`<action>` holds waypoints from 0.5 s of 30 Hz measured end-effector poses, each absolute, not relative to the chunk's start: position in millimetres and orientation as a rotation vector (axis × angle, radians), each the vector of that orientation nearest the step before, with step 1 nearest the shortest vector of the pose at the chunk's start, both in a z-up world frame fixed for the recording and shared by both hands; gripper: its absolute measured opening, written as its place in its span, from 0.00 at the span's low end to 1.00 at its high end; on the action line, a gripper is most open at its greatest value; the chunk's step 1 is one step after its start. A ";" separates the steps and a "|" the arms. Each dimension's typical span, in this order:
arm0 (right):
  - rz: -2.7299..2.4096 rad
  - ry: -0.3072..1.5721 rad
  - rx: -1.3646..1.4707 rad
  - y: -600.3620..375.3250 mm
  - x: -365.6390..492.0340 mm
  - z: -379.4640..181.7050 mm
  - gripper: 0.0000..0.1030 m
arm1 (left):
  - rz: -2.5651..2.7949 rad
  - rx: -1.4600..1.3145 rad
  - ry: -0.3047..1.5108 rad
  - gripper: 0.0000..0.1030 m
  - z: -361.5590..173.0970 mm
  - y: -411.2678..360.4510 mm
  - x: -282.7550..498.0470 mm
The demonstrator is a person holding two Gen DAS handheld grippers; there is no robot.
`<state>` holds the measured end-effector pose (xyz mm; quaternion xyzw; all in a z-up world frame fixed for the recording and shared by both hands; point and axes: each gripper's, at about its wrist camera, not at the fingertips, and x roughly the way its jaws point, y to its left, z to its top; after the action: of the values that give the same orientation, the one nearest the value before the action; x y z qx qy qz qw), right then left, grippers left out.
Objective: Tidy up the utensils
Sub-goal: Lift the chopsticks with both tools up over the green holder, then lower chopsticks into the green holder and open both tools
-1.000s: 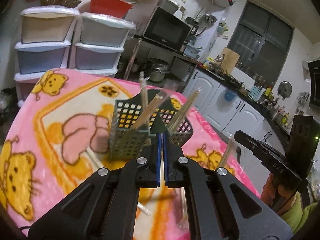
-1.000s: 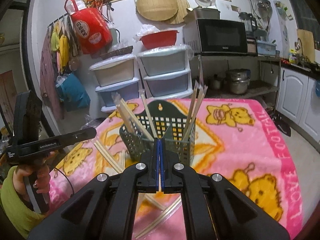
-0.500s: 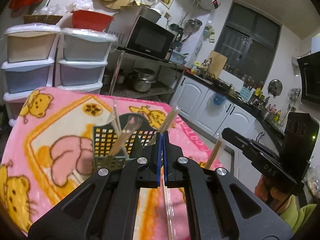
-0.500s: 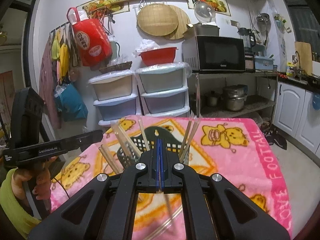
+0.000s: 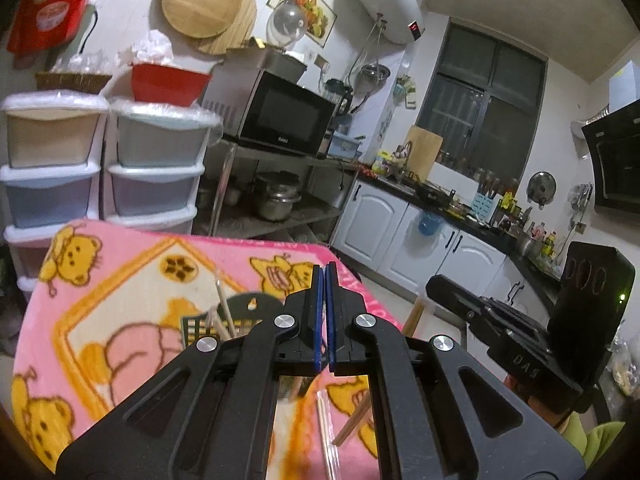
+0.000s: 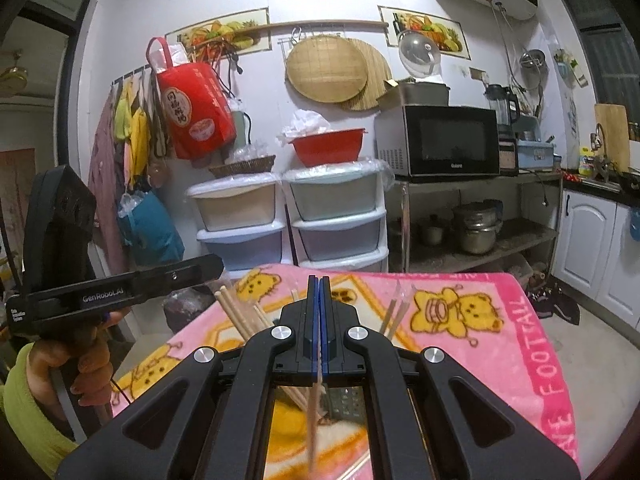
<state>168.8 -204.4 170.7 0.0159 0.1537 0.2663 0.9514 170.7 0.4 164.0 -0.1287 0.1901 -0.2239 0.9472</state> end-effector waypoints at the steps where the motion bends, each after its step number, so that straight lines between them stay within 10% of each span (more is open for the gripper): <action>1: 0.543 0.308 0.030 -203.5 169.5 172.7 0.01 | -0.455 -0.257 0.379 0.00 167.9 0.4 171.9; 15: 0.539 0.227 -0.002 -197.5 179.4 203.4 0.01 | -0.448 -0.260 0.337 0.00 198.4 7.0 196.1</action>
<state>179.4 -197.5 203.4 -0.0008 0.1117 0.2658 0.9576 196.1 7.0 198.4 -0.1282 0.1656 -0.2205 0.9526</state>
